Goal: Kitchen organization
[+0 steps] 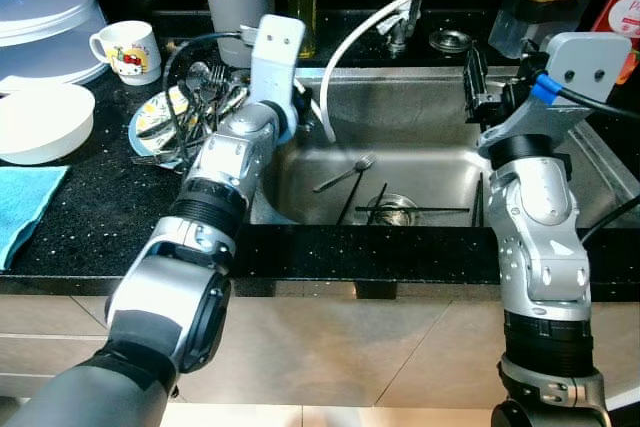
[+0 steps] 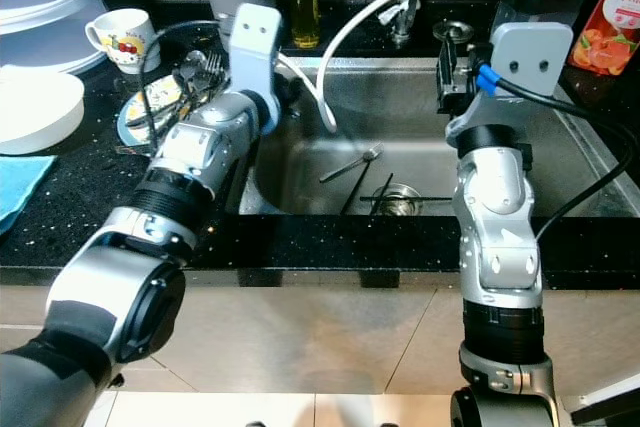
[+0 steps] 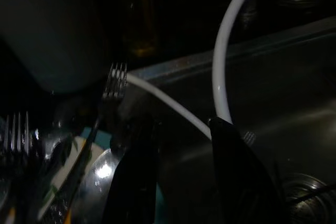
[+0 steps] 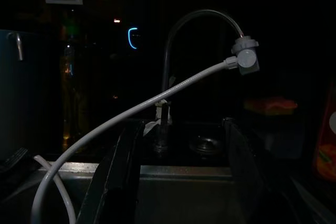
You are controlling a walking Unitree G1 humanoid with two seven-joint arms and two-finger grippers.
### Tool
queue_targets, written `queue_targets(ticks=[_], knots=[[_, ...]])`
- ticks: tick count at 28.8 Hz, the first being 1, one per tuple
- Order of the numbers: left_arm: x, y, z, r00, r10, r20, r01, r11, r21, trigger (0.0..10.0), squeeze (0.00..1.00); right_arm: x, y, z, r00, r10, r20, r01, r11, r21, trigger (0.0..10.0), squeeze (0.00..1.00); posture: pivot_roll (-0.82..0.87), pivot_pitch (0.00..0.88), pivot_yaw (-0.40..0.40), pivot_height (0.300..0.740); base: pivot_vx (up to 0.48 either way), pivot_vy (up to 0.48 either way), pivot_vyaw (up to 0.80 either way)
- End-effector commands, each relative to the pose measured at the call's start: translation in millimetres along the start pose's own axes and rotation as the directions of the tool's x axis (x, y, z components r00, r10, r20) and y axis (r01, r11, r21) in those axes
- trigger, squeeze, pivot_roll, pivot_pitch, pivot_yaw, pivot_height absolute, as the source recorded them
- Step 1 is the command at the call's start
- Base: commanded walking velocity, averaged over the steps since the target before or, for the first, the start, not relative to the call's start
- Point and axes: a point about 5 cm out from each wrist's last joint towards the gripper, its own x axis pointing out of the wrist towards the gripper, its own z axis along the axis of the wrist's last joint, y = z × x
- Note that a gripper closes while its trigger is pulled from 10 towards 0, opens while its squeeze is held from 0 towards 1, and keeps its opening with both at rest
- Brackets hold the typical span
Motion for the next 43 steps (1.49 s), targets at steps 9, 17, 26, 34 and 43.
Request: queue_targets(ticks=[9,17,26,34,43], knots=[[-0.4,39.1,-10.9,0.952,0.286,-0.106,-0.284,0.958,0.036,10.0,0.00,2.9,8.3,-1.1,1.000,0.026,-0.010,-0.026,0.999,0.023,10.0,0.00,0.01,0.074,0.011,0.740,0.000,0.000,0.00],[-4.2,64.2,-15.1,0.905,0.400,-0.148,-0.402,0.915,0.014,10.0,0.00,1.9,11.0,-2.8,1.000,0.028,-0.015,-0.027,0.999,0.031,10.0,0.00,0.01,0.069,0.013,0.740,0.000,0.000,0.00],[-5.4,73.5,-22.9,0.881,0.419,-0.219,-0.441,0.895,-0.063,10.0,0.00,2.4,11.2,-2.4,1.000,0.026,-0.011,-0.026,0.999,0.035,10.0,0.00,0.02,0.061,0.017,0.740,0.000,0.000,0.00],[-6.8,75.5,-30.3,0.871,0.410,-0.270,-0.448,0.889,-0.095,10.0,0.00,2.5,11.6,-2.3,1.000,0.027,-0.009,-0.027,0.999,0.035,10.0,0.00,0.02,0.057,0.021,0.740,0.000,0.000,0.00],[-8.3,83.0,-30.2,0.857,0.441,-0.268,-0.479,0.873,-0.093,10.0,0.00,2.4,12.3,-2.0,1.000,0.025,-0.006,-0.025,0.999,0.039,10.0,0.00,0.02,0.056,0.023,0.740,0.000,0.000,0.00]])
